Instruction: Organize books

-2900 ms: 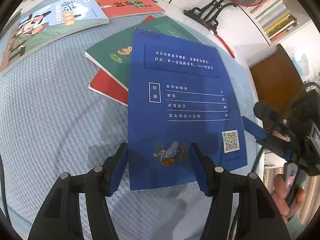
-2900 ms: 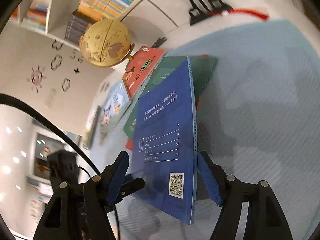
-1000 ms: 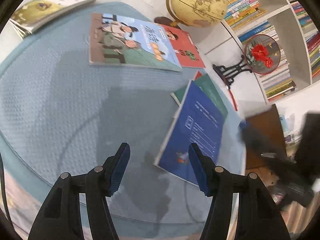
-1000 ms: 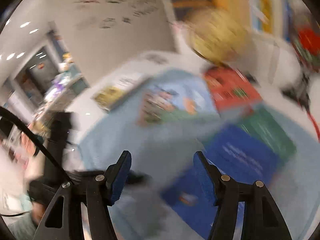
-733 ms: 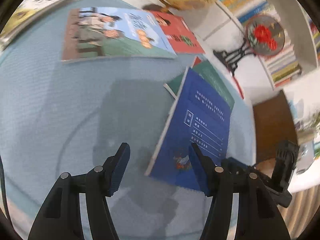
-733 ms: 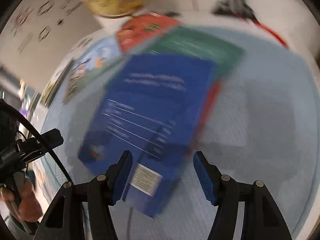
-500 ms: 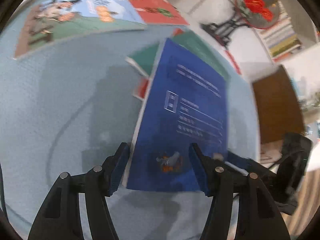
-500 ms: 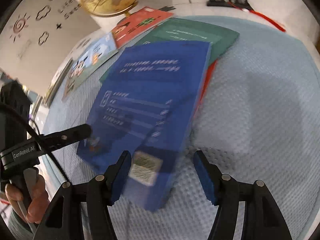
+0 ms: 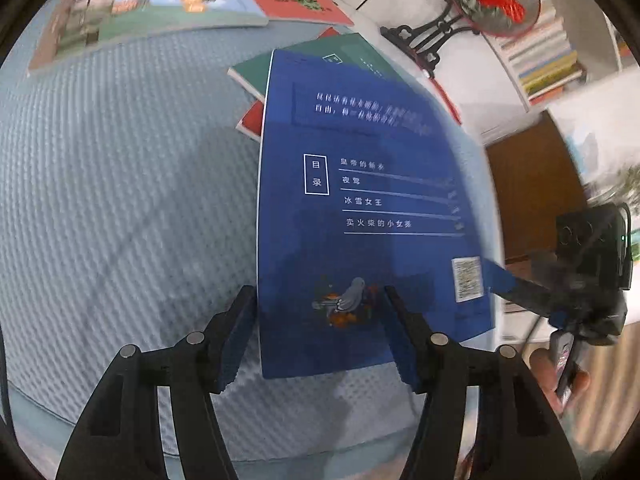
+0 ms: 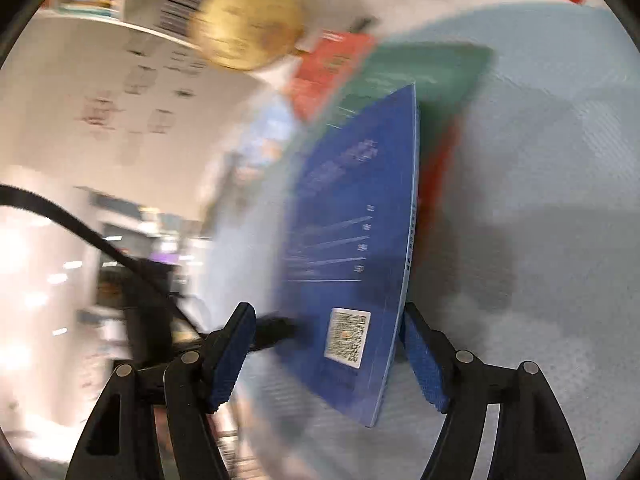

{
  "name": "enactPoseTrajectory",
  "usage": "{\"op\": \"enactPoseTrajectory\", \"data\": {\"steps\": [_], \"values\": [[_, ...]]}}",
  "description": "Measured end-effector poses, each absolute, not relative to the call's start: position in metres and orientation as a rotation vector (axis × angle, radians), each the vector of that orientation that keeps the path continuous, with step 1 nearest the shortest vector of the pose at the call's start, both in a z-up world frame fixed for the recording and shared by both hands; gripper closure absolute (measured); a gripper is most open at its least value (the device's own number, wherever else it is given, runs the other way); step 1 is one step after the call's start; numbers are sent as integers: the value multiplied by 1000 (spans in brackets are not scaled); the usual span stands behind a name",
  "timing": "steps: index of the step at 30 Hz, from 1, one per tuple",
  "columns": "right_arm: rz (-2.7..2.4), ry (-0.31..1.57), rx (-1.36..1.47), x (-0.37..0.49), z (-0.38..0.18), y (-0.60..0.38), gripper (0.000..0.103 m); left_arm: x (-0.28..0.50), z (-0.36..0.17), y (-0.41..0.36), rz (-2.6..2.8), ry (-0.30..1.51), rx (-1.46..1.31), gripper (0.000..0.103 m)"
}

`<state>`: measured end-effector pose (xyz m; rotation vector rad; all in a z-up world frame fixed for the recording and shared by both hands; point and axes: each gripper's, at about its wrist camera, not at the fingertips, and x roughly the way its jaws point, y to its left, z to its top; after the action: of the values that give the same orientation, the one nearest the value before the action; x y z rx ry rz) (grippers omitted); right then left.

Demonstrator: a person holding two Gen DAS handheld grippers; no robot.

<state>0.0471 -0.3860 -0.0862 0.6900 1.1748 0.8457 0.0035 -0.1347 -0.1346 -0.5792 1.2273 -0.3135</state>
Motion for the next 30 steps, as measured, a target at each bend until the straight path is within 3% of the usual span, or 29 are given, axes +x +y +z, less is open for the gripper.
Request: {"op": "enactPoseTrajectory", "data": {"steps": [2, 15, 25, 30], "values": [[941, 1144, 740, 49, -74, -378, 31, 2, -139, -128, -336, 1235, -627, 45], [1125, 1069, 331, 38, 2, -230, 28, -31, -123, -52, -233, 1146, -763, 45], [1083, 1208, 168, 12, -49, -181, 28, -96, -115, 74, 323, 1094, -622, 45], [824, 1300, 33, 22, -99, -183, 29, -95, -116, 68, 228, 1082, -636, 45]]}}
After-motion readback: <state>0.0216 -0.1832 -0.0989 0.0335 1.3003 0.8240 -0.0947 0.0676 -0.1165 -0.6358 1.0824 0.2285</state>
